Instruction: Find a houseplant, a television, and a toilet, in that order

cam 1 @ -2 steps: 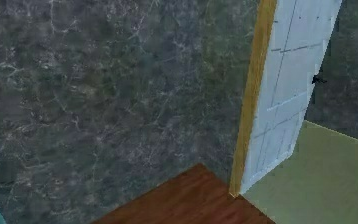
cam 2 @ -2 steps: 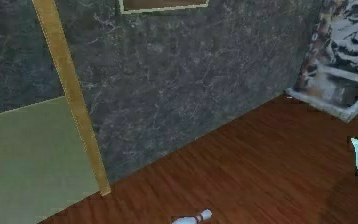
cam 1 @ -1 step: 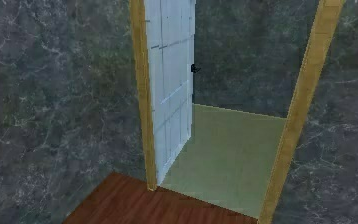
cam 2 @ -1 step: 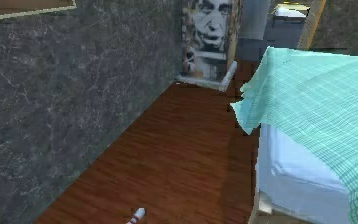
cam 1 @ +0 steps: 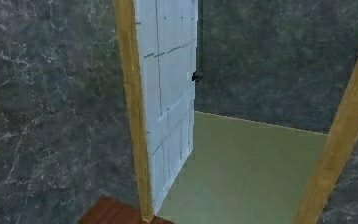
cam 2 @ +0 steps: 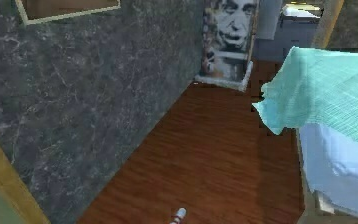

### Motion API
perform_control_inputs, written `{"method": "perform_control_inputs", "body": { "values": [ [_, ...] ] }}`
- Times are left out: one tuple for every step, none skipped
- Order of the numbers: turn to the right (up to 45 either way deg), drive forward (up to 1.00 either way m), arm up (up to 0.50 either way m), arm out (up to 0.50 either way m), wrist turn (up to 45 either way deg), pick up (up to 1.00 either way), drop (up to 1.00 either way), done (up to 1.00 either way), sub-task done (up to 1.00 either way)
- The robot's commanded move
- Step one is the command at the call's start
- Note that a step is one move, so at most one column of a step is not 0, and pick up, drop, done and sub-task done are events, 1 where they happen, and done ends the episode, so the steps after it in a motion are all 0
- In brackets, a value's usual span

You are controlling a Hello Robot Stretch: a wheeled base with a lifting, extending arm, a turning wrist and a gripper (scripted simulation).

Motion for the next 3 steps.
{"method": "perform_control_inputs", "body": {
  "values": [
    [6.0, 0.0, 0.0, 0.0, 0.0, 0.0, 0.0, 0.0, 0.0],
    [0.0, 0.6, 0.0, 0.0, 0.0, 0.0, 0.0, 0.0, 0.0],
    [18.0, 0.0, 0.0, 0.0, 0.0, 0.0, 0.0, 0.0, 0.0]
  ]
}}
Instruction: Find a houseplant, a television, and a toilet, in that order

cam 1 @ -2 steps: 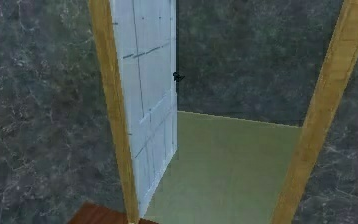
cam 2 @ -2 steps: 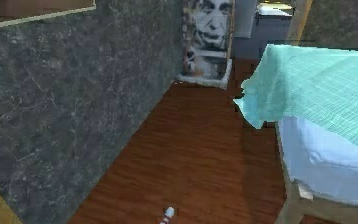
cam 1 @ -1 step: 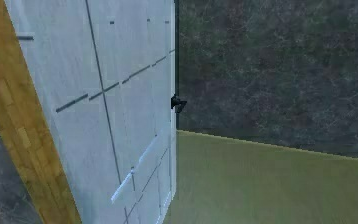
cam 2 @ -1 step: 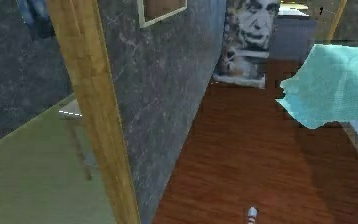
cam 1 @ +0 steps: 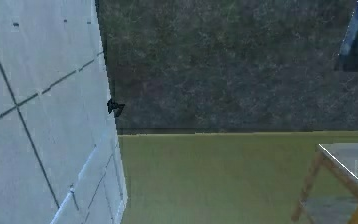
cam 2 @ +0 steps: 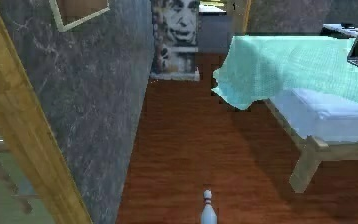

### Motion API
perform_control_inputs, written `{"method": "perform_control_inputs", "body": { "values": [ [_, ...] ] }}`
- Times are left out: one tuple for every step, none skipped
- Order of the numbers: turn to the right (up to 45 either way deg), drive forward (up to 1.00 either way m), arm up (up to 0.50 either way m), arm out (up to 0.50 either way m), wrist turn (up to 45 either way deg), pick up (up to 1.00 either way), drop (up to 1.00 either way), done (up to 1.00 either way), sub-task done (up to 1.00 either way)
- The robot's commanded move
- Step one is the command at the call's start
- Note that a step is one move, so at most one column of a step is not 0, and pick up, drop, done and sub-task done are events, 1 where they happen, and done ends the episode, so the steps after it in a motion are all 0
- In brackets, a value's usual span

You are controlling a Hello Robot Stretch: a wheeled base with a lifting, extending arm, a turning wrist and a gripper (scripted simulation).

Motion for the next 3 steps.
{"method": "perform_control_inputs", "body": {
  "values": [
    [0.0, 0.6, 0.0, 0.0, 0.0, 0.0, 0.0, 0.0, 0.0],
    [30.0, 0.0, 0.0, 0.0, 0.0, 0.0, 0.0, 0.0, 0.0],
    [0.0, 1.0, 0.0, 0.0, 0.0, 0.0, 0.0, 0.0, 0.0]
  ]
}}
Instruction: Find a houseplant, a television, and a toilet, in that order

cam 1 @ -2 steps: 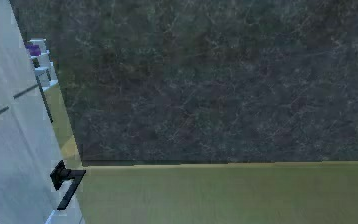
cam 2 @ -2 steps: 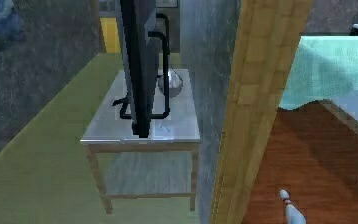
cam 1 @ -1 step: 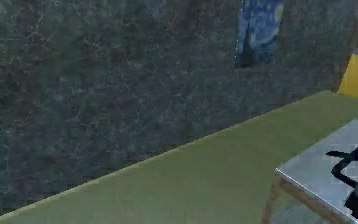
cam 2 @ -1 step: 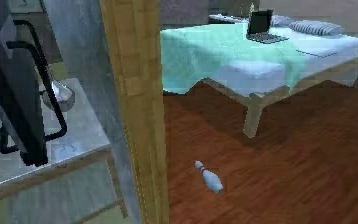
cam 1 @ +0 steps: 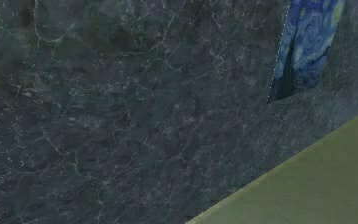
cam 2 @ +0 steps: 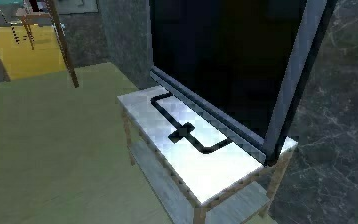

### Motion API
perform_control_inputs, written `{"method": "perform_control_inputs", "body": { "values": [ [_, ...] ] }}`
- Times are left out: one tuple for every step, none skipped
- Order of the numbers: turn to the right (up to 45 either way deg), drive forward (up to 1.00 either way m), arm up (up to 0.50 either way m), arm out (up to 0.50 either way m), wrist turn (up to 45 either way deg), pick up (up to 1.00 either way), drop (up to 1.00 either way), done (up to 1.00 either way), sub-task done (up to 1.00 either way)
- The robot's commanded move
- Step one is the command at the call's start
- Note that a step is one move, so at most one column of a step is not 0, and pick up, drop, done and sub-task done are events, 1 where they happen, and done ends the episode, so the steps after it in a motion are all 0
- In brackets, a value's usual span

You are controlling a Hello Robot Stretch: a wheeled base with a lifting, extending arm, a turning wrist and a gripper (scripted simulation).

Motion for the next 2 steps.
{"method": "perform_control_inputs", "body": {
  "values": [
    [6.0, 0.0, 0.0, 0.0, 0.0, 0.0, 0.0, 0.0, 0.0],
    [0.0, 0.1, 0.0, 0.0, 0.0, 0.0, 0.0, 0.0, 0.0]
  ]
}}
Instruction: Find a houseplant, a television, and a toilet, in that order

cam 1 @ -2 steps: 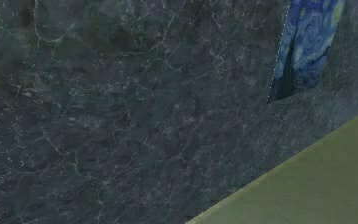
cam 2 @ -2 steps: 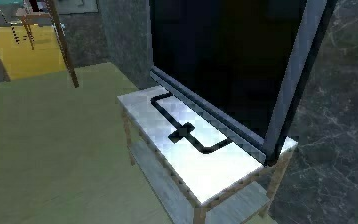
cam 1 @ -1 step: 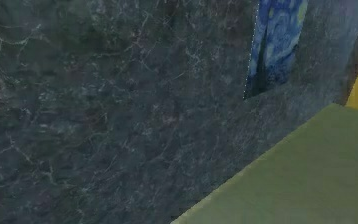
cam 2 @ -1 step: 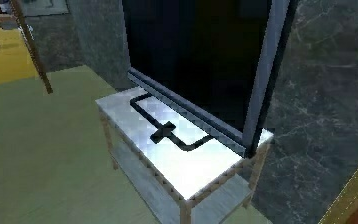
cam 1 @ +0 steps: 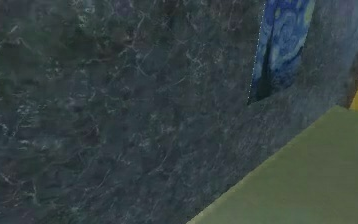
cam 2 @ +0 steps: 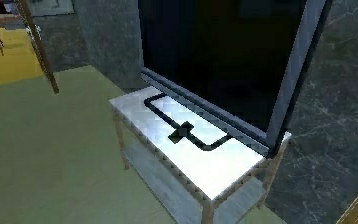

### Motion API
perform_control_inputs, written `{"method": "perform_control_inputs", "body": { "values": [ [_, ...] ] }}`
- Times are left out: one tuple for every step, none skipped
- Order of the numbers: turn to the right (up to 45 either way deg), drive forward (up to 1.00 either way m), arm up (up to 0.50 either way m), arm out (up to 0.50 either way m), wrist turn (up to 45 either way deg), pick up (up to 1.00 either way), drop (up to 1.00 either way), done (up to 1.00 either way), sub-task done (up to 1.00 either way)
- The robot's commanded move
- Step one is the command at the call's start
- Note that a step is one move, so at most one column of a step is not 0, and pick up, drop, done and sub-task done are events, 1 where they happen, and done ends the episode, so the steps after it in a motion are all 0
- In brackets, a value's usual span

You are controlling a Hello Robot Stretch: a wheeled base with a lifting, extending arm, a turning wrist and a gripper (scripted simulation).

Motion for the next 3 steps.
{"method": "perform_control_inputs", "body": {
  "values": [
    [45.0, 0.0, 0.0, 0.0, 0.0, 0.0, 0.0, 0.0, 0.0],
    [0.0, 1.0, 0.0, 0.0, 0.0, 0.0, 0.0, 0.0, 0.0],
    [3.0, 0.0, 0.0, 0.0, 0.0, 0.0, 0.0, 0.0, 0.0]
  ]
}}
